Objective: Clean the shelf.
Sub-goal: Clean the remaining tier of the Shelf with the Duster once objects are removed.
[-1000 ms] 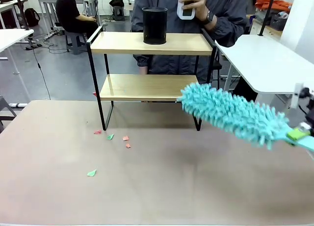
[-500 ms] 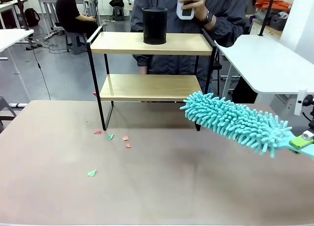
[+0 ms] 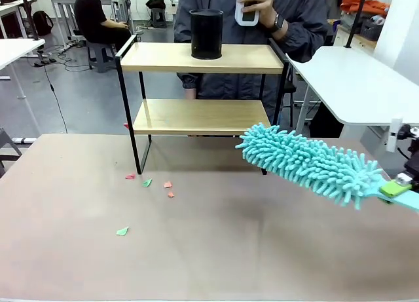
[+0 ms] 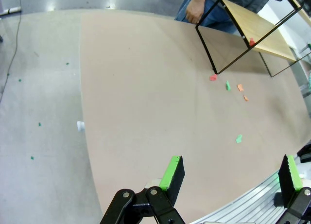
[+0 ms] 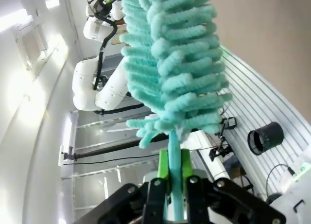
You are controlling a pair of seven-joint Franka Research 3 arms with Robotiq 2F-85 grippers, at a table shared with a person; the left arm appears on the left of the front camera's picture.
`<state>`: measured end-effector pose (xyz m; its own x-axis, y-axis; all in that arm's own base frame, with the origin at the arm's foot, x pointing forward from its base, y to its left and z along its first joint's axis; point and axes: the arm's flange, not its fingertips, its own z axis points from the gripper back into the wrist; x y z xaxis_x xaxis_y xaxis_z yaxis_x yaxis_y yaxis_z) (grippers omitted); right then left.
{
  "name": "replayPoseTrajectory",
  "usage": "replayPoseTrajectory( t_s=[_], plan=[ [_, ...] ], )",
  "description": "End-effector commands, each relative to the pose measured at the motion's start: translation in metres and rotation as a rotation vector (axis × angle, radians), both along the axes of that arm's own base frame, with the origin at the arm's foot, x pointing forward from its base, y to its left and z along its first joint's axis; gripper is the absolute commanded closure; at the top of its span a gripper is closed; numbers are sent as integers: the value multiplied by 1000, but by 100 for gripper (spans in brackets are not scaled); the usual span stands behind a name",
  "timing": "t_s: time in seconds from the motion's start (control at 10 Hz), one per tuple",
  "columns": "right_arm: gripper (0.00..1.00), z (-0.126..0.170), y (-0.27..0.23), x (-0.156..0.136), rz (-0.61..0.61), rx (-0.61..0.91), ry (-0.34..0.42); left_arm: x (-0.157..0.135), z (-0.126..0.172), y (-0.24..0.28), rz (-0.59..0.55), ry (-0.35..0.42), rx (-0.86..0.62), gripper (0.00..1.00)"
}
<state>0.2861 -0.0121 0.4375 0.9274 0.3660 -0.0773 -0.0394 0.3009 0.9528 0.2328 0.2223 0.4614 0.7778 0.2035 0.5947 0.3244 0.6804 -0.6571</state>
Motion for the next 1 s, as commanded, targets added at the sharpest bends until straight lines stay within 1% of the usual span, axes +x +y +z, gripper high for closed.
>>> replayPoseTrajectory(
  t_s=[0.0,0.1,0.2,0.3,0.4,0.5,0.7,0.8,0.9],
  plan=[
    [88,24,64,43,66,-92,-105,1,0,-1,-8,-32,-9,0],
    [88,33,98,60,84,-137,-140,1,0,-1,-8,-32,-9,0],
    [88,40,121,72,88,-175,-175,1,0,-1,-8,-32,-9,0],
    [88,41,138,80,94,-222,-157,1,0,-1,-8,-32,-9,0],
    [88,41,153,84,57,-262,-180,1,0,-1,-8,-32,-9,0],
    [88,40,168,85,42,-290,-219,1,0,-1,-8,-32,-9,0],
    [88,37,195,89,-28,-360,-320,1,0,-1,-8,-32,-9,0],
    [88,34,204,91,-45,-362,-341,1,0,-1,-8,-32,-9,0],
    [88,32,208,95,-67,-353,-342,1,0,-1,-8,-32,-9,0]
  ],
)
